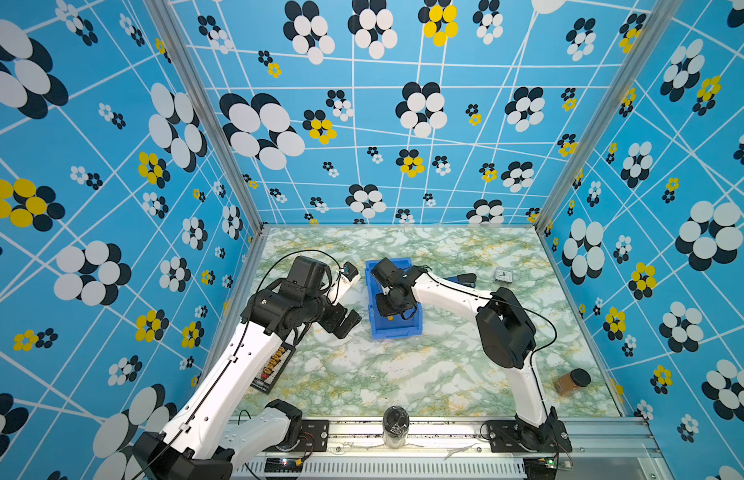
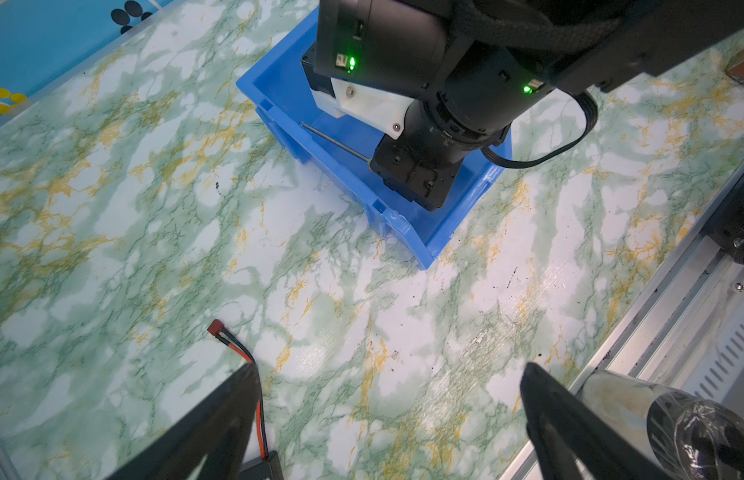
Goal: Put the screwdriver in the bin
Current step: 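Lower the screwdriver into the bin and open the right gripper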
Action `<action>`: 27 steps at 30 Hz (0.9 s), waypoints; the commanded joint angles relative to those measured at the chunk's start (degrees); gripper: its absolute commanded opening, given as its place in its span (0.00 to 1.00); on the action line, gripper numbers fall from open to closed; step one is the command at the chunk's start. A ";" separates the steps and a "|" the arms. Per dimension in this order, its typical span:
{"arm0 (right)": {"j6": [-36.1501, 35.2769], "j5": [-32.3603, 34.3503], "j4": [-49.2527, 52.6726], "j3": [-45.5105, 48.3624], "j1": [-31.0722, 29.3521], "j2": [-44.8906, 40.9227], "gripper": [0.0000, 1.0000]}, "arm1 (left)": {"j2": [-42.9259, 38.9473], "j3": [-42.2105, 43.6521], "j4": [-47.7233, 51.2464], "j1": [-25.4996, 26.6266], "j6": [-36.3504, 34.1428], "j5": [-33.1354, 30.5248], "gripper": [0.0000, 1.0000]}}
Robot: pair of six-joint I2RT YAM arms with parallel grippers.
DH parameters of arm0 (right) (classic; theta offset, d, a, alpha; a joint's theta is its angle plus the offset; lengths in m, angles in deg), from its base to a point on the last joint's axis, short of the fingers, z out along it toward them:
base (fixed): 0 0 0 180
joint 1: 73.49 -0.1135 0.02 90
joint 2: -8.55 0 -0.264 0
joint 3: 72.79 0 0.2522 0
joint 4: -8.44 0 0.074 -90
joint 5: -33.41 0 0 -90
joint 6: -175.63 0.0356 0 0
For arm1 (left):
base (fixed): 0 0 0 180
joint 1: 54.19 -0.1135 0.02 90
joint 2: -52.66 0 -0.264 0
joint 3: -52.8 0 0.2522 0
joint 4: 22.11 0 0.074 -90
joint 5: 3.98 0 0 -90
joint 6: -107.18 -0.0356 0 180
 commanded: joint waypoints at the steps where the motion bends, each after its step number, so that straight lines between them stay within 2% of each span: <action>1: 1.09 -0.40 -1.22 -1.74 -0.35 2.65 0.22 | 0.12 -1.20 -1.02 -0.60 0.46 1.11 0.99; 15: 1.50 -0.25 -0.81 -2.76 -0.35 3.67 0.29 | -0.25 -0.83 -1.23 -0.72 0.50 1.27 0.99; 27: 0.52 5.38 6.80 -9.37 -0.34 0.93 0.37 | 0.09 -1.01 -1.14 -0.72 0.55 1.10 0.99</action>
